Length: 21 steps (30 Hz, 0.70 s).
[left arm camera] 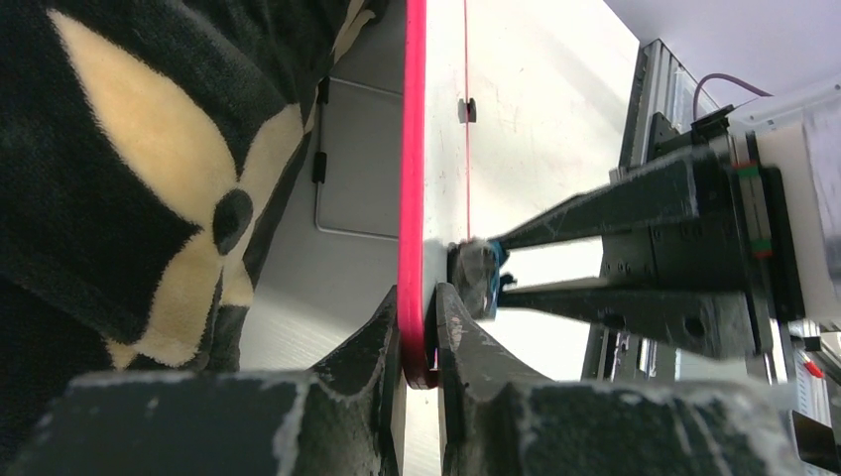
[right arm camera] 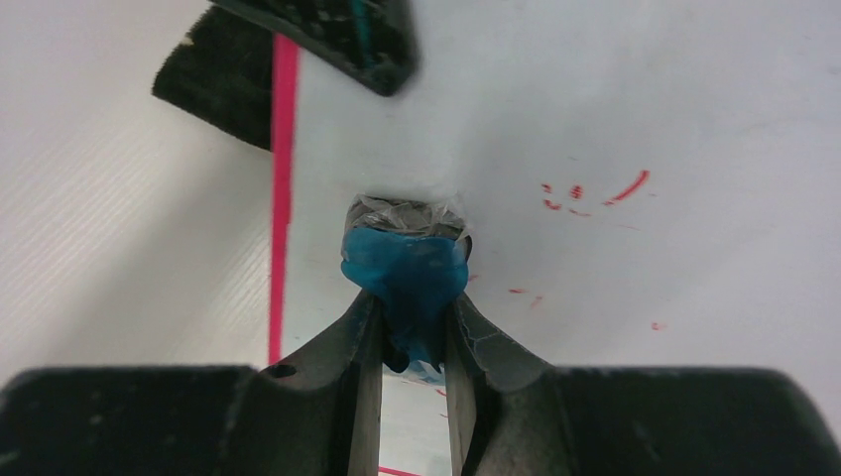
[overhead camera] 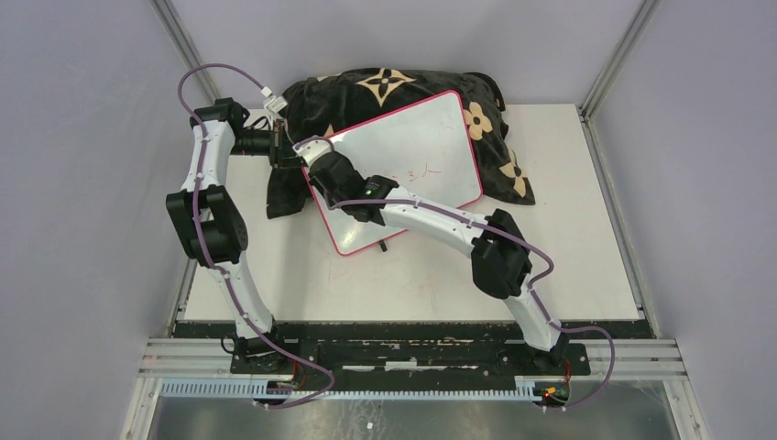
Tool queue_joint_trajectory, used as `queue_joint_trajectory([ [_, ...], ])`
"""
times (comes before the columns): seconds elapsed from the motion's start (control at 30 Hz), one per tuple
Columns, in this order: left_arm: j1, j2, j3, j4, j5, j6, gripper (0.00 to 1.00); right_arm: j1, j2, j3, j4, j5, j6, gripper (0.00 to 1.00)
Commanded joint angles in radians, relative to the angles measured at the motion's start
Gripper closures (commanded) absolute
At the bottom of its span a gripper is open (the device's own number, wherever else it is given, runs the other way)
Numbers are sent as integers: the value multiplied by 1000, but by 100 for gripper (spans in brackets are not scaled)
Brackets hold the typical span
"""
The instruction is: Erase the whiteboard
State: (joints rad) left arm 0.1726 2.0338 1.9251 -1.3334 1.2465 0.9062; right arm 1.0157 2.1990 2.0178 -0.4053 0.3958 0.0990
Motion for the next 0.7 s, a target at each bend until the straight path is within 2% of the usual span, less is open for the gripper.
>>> queue_joint_trajectory([
  [0.0, -17, -37, 15, 13, -33, 91, 97, -115, -63, -70, 22, 110, -11, 99],
  [0.4, -17, -40, 25, 14, -41, 87, 97, -336, -270, -351, 105, 119, 24, 100],
  [0.53, -17, -36, 27, 13, -39, 85, 97, -341, -274, -340, 95, 58, 37, 99],
  [0.67, -17, -35, 24, 13, -38, 84, 97, -299, -229, -262, 67, 7, 48, 99],
])
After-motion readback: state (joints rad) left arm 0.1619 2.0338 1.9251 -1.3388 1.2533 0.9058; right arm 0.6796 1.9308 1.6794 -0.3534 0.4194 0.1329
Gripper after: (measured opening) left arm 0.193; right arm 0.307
